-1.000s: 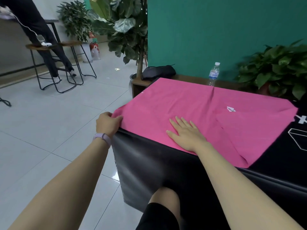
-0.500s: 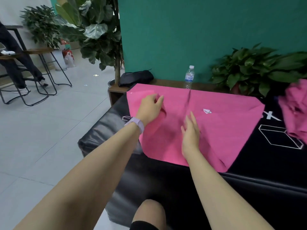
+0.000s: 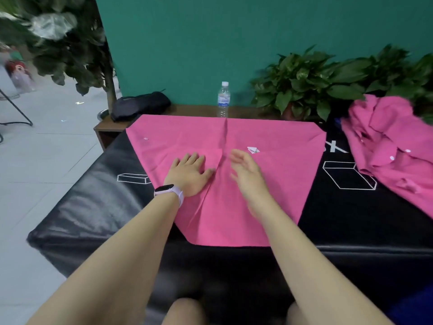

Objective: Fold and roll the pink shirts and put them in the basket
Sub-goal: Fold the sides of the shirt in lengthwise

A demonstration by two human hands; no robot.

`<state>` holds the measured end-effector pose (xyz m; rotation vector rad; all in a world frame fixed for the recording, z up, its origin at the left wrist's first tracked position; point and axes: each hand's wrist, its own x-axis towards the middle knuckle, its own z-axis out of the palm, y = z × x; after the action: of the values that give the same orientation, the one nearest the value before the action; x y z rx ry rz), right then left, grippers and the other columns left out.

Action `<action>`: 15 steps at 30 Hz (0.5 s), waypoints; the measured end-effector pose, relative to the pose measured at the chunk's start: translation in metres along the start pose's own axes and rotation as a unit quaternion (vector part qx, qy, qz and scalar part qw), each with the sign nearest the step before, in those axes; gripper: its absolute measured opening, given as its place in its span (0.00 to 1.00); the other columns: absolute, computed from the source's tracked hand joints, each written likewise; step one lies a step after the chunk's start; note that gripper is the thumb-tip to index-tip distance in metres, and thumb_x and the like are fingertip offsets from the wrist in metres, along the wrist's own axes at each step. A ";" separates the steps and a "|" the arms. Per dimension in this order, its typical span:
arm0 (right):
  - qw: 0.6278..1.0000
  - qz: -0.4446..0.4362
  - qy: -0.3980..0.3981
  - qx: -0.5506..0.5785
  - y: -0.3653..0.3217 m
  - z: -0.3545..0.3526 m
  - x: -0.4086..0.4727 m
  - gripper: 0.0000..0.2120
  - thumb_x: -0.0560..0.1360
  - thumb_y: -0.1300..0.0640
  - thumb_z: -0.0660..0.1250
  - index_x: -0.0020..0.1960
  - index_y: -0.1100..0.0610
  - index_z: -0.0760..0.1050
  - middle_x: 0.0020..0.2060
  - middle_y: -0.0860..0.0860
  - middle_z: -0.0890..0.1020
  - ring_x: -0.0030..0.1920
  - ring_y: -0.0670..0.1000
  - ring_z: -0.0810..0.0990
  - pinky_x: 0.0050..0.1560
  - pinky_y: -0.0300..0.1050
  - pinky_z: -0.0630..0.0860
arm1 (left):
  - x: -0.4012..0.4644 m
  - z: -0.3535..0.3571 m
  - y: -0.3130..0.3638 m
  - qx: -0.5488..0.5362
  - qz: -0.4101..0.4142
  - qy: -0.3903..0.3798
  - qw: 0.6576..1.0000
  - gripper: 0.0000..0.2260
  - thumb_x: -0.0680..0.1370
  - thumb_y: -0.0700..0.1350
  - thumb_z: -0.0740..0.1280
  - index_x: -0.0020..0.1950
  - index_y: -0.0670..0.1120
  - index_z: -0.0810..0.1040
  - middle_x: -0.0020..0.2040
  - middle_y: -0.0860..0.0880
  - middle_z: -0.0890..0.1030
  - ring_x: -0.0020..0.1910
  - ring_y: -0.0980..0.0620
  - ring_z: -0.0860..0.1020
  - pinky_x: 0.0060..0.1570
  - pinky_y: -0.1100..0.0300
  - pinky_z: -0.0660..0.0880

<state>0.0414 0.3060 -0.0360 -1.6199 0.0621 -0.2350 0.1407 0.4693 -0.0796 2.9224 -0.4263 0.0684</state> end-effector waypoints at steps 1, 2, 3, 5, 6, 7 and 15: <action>0.997 -0.004 -0.028 -0.075 -0.007 -0.017 0.018 0.20 0.83 0.61 0.57 0.72 0.46 0.70 0.70 0.47 0.74 0.67 0.44 0.74 0.73 0.50 0.68 | -0.001 0.001 0.000 0.000 -0.001 0.001 1.000 0.33 0.81 0.67 0.45 0.82 0.51 0.53 0.82 0.49 0.52 0.81 0.49 0.49 0.79 0.46 0.46; 0.985 -0.005 -0.047 -0.169 -0.011 -0.032 0.036 0.23 0.84 0.58 0.57 0.77 0.46 0.65 0.75 0.49 0.70 0.71 0.48 0.71 0.75 0.52 0.66 | -0.001 0.001 0.000 -0.001 0.000 0.003 1.000 0.33 0.81 0.67 0.45 0.82 0.51 0.54 0.82 0.49 0.52 0.81 0.49 0.49 0.79 0.46 0.46; 0.961 -0.013 -0.061 -0.269 -0.010 -0.046 0.050 0.24 0.85 0.56 0.56 0.80 0.47 0.60 0.78 0.51 0.65 0.75 0.50 0.66 0.77 0.52 0.62 | 0.000 0.000 0.001 -0.003 0.000 0.007 1.000 0.33 0.81 0.67 0.45 0.82 0.51 0.54 0.82 0.49 0.53 0.81 0.49 0.49 0.79 0.46 0.46; 0.891 -0.053 -0.083 -0.443 0.008 -0.062 0.064 0.25 0.86 0.53 0.52 0.82 0.52 0.55 0.81 0.53 0.59 0.80 0.52 0.57 0.80 0.50 0.53 | 0.001 -0.002 0.001 -0.007 -0.003 0.007 1.000 0.33 0.81 0.66 0.45 0.82 0.51 0.54 0.82 0.49 0.53 0.81 0.49 0.49 0.79 0.47 0.46; 0.857 -0.070 -0.093 -0.502 0.020 -0.066 0.066 0.25 0.86 0.52 0.50 0.82 0.53 0.54 0.81 0.52 0.57 0.81 0.51 0.52 0.80 0.50 0.49 | 0.000 -0.002 0.001 -0.007 -0.004 0.004 1.000 0.33 0.81 0.66 0.45 0.82 0.51 0.54 0.82 0.50 0.52 0.81 0.49 0.49 0.79 0.47 0.46; 0.835 -0.081 -0.103 -0.535 0.031 -0.066 0.065 0.25 0.86 0.51 0.48 0.83 0.51 0.53 0.82 0.51 0.55 0.82 0.51 0.49 0.81 0.50 0.46 | -0.001 -0.003 0.001 -0.005 -0.004 0.000 1.000 0.33 0.81 0.66 0.45 0.82 0.51 0.53 0.82 0.50 0.52 0.81 0.49 0.49 0.79 0.47 0.45; 0.782 -0.052 -0.161 -0.599 0.039 -0.074 0.042 0.26 0.86 0.47 0.42 0.83 0.46 0.47 0.82 0.45 0.48 0.81 0.48 0.45 0.80 0.48 0.42 | -0.027 -0.011 0.010 0.018 -0.018 -0.032 0.999 0.37 0.79 0.71 0.44 0.83 0.52 0.49 0.83 0.50 0.49 0.81 0.49 0.46 0.79 0.48 0.44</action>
<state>0.0724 0.2232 -0.0663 -2.9342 -0.1859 0.0451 0.1121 0.4700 -0.0687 2.9729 -0.3865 -0.0236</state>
